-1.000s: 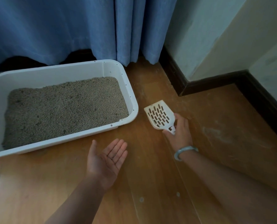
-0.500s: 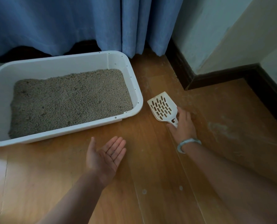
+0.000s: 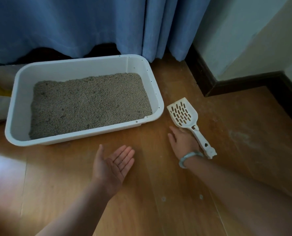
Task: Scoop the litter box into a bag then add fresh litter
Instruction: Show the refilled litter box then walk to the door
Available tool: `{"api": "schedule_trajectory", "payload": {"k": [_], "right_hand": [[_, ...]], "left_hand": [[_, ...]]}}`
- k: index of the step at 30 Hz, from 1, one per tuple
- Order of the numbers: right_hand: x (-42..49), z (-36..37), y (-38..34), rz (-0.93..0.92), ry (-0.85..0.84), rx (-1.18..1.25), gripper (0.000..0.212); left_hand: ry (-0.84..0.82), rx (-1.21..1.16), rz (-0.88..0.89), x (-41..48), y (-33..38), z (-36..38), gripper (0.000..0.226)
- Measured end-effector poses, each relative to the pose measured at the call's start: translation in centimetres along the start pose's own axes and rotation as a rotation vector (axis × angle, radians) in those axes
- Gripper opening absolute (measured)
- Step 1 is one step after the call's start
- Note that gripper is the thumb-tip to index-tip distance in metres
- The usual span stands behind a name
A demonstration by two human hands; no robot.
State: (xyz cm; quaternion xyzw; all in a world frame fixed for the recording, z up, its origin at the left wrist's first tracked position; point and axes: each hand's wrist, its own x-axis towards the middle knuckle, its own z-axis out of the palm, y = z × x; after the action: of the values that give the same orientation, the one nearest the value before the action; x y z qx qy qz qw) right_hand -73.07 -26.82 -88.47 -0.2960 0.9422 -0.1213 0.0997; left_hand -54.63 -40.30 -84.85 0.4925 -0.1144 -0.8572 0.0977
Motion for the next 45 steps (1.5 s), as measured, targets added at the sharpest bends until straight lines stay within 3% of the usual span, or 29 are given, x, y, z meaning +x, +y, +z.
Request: {"api": "schedule_trajectory", "payload": {"k": [5,20,28,32,38,45], "right_hand": [[3.0,0.7,-1.5,0.128,0.048,-0.032,0.035],[3.4,2.3,-1.0,0.107,0.170,-0.103,0.020],[3.3,2.4,-0.2,0.063,0.108,-0.222,0.022],[0.8,1.8,-1.9,0.034,0.039,-0.062,0.024],[-5.9,2.2,-7.3,-0.323,-0.121,0.180,0.046],[-7.5,3.1,-11.3,-0.621,0.116,0.360,0.021]], "left_hand": [[0.003,-0.018,0.005,0.1,0.6,-0.6,0.070],[0.031,-0.030,-0.020,0.5,0.5,-1.4,0.070],[0.026,-0.006,-0.020,0.5,0.0,-1.3,0.070],[0.018,0.005,-0.025,0.4,-0.1,-1.0,0.070],[0.002,0.030,-0.056,0.1,-0.6,-1.3,0.071],[-0.041,-0.003,-0.111,-0.2,0.4,-3.4,0.071]]}}
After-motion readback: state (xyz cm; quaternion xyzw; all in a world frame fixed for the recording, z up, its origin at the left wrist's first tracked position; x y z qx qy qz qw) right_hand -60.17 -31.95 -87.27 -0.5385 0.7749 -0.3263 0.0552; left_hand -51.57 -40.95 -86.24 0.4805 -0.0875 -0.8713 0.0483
